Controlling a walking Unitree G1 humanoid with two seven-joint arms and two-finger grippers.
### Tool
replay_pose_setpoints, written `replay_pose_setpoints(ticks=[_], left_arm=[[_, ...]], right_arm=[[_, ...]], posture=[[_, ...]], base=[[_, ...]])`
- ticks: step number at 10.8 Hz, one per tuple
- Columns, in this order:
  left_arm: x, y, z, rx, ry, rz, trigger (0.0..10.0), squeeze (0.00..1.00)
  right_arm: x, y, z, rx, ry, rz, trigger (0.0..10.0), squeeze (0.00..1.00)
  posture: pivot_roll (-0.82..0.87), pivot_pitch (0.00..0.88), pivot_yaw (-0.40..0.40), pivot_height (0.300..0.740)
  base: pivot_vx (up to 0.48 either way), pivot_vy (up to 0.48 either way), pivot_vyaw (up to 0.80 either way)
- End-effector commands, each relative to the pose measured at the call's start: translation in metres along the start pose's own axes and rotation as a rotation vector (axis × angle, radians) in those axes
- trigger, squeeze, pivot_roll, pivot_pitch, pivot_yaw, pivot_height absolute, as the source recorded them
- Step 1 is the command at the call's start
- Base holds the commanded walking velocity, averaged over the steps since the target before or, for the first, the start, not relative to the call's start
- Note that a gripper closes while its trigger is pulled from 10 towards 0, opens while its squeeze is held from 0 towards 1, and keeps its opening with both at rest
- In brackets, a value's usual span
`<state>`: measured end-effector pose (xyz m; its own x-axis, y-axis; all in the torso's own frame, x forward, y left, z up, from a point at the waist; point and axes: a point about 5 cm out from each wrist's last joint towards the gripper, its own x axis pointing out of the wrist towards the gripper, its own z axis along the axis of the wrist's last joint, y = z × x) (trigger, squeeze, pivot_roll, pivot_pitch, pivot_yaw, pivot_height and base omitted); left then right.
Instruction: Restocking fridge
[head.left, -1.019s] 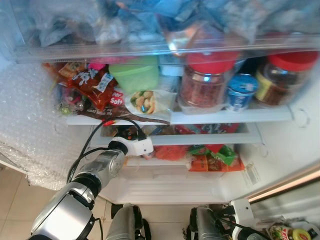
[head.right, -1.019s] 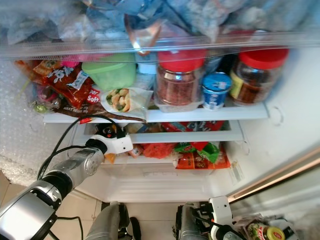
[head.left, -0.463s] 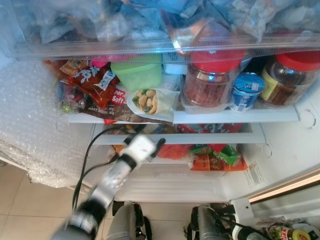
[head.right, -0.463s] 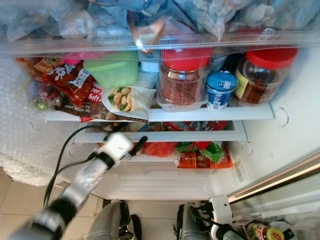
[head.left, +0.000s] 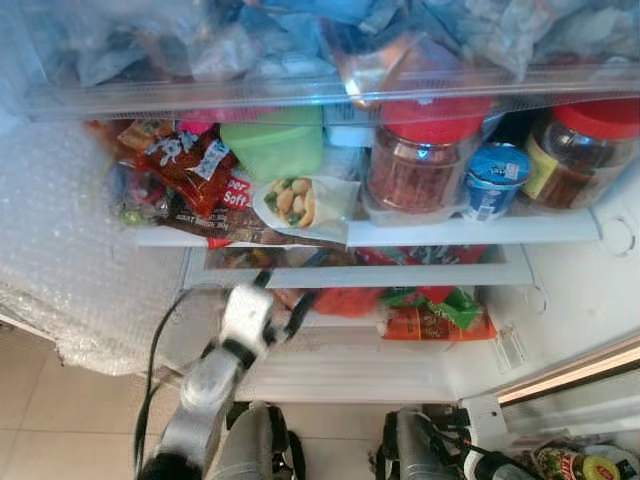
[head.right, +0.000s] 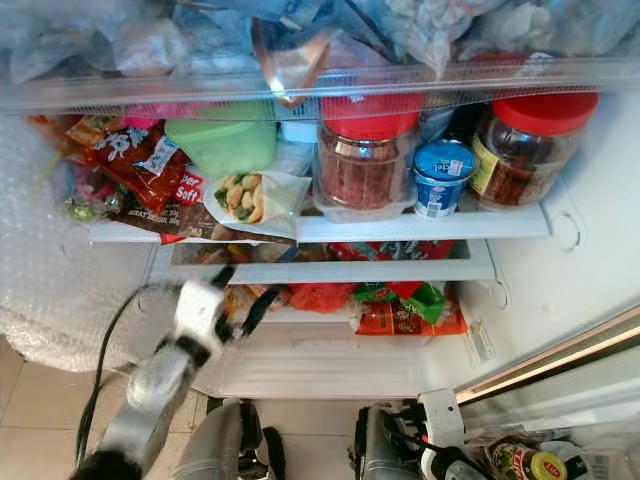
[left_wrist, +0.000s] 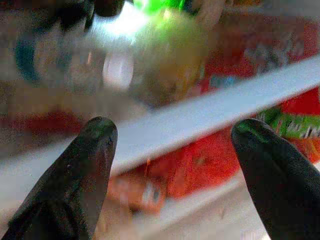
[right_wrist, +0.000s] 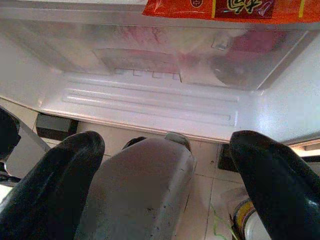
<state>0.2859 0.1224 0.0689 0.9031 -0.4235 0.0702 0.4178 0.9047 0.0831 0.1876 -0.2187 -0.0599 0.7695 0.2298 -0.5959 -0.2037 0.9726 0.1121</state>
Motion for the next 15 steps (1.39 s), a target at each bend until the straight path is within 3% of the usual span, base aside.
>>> replay_pose_setpoints(ticks=[1, 5, 15], left_arm=[[-0.012, 0.013, -0.009, -0.04, 0.035, 0.117, 10.0, 0.0], [-0.015, 0.015, -0.004, -0.071, 0.039, 0.167, 10.0, 0.0], [-0.023, 0.018, -0.021, -0.058, 0.124, 0.215, 10.0, 0.0]], right_arm=[[-0.007, 0.007, -0.023, 0.035, 0.075, 0.002, 10.0, 0.0], [-0.008, 0.007, -0.023, 0.04, 0.07, -0.018, 10.0, 0.0], [-0.007, 0.004, -0.02, 0.04, 0.066, -0.028, 10.0, 0.0]], posture=[[-0.07, 0.209, 0.096, 0.642], [-0.06, 0.196, 0.098, 0.642], [-0.06, 0.22, 0.081, 0.642]], base=[[0.0, 0.0, 0.0], [0.0, 0.0, 0.0], [-0.263, 0.0, 0.0]])
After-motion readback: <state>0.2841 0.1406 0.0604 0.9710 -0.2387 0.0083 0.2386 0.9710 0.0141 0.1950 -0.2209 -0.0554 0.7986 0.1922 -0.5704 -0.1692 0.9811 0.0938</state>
